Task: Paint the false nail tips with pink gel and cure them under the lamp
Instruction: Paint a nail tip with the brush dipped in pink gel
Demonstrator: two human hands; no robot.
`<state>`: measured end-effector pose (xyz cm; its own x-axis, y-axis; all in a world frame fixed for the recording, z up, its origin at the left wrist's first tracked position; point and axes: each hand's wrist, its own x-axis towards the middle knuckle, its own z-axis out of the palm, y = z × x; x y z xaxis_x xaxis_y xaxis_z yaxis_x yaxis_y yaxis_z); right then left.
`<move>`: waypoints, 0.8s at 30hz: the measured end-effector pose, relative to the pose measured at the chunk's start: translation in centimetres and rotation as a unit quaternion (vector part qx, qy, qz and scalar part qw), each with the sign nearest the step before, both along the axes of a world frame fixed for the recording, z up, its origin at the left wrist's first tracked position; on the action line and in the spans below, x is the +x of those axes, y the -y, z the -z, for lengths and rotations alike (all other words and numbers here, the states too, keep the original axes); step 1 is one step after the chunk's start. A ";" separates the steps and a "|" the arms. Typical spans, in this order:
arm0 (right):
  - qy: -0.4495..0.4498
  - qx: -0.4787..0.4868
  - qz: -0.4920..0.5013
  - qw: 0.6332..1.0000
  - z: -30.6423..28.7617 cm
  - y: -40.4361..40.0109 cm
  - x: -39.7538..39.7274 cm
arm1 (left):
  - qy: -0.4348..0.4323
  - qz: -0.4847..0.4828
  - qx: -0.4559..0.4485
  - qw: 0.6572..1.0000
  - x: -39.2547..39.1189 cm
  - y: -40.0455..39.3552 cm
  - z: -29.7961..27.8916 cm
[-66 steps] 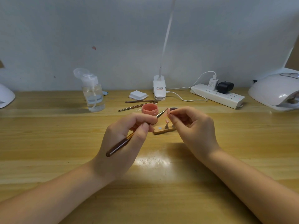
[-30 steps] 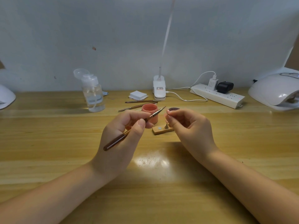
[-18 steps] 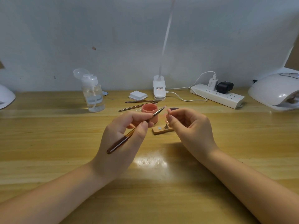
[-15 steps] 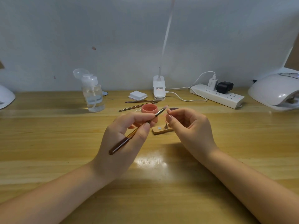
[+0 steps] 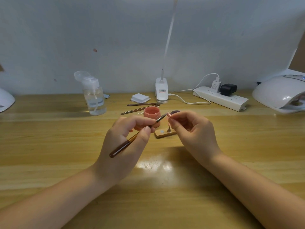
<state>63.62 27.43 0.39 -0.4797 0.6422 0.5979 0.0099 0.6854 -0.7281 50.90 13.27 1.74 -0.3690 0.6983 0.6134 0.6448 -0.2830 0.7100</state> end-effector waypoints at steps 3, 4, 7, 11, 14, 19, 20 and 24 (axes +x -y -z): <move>-0.004 0.016 0.010 1.000 0.1 -0.2 0.0 | 0.018 -0.001 -0.002 1.000 -0.1 0.0 0.0; -0.004 0.023 0.013 1.000 0.1 -0.2 0.1 | 0.018 0.002 0.001 1.000 0.0 0.0 -0.1; -0.003 0.044 0.015 0.999 0.2 -0.3 0.1 | 0.018 0.016 0.013 1.000 0.1 0.1 -0.2; -0.005 0.061 0.017 0.998 0.3 -0.5 0.1 | 0.015 0.012 -0.001 1.000 0.1 0.0 -0.1; -0.011 0.065 0.022 0.998 0.3 -0.5 0.0 | 0.041 0.011 0.005 0.999 0.0 0.0 0.0; -0.013 0.073 0.018 0.997 0.2 -0.4 0.0 | 0.027 0.019 0.022 0.999 0.2 0.0 -0.1; -0.012 0.073 0.017 0.997 0.2 -0.4 0.0 | 0.024 0.019 0.017 0.999 0.2 0.0 -0.1; -0.007 0.078 0.016 0.997 0.2 -0.3 0.1 | 0.004 0.017 0.002 1.000 0.1 0.2 0.1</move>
